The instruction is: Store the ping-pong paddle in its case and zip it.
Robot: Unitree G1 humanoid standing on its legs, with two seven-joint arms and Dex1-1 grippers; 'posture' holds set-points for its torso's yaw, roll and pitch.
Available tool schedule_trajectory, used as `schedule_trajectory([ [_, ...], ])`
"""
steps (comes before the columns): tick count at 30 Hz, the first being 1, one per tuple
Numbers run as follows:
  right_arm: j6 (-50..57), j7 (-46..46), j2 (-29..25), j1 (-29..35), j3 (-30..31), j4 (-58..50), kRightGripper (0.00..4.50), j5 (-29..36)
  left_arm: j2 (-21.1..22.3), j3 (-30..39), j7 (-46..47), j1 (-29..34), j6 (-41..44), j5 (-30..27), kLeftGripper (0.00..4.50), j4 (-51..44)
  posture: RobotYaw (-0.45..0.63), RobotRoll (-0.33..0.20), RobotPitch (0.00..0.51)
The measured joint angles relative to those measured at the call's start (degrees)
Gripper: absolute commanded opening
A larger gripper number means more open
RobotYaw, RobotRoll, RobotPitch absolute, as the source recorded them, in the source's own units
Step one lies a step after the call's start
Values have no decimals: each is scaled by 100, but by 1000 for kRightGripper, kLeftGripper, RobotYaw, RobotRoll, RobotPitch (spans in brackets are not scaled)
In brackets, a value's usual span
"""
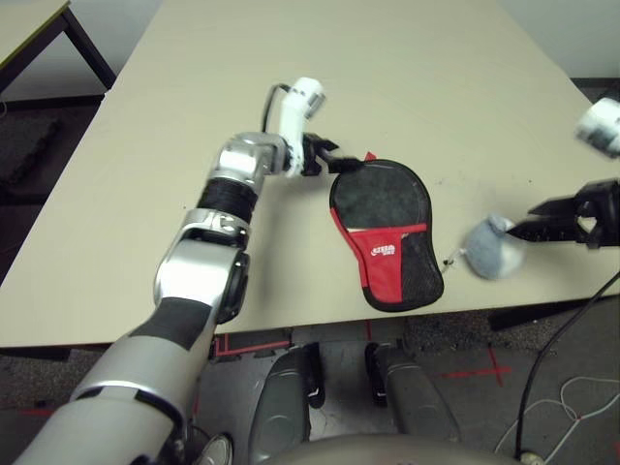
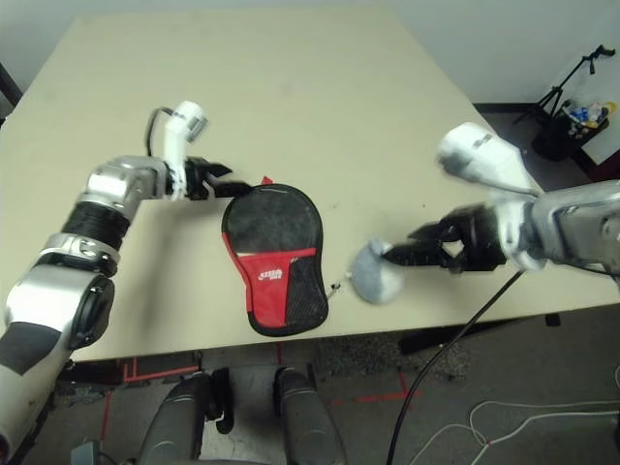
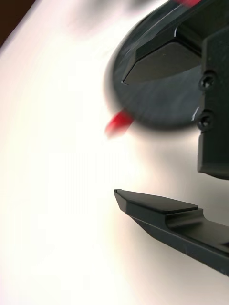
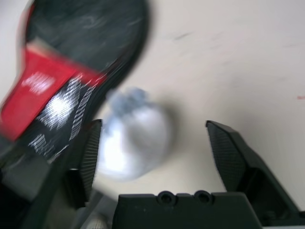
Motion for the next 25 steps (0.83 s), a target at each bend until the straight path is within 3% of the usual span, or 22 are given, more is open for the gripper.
schedule_trajectory([
  [4,-1301,-1020,1121,-144,-245,1115,4487,-794,221,533,968,430,-648,-118,4500,-120,-61,0,126],
  [7,-3015,-1925,2104,-278,-670,2103,4487,-1324,262,899,1617,995,-1217,-189,4500,-132,-53,0,127],
  [9,-4087,-2324,2449,-356,-829,2854,4487,-1631,235,1047,1976,1266,-1423,-274,4500,-130,-45,0,130],
  [17,-7217,-2887,2942,-807,-998,5254,4487,-2388,46,988,2544,1761,-2259,-264,4500,-80,-4,0,138],
  [25,-8037,-2927,2939,-936,-1072,6397,4487,-2586,33,905,2761,2060,-2513,-261,4500,111,-9,0,125],
])
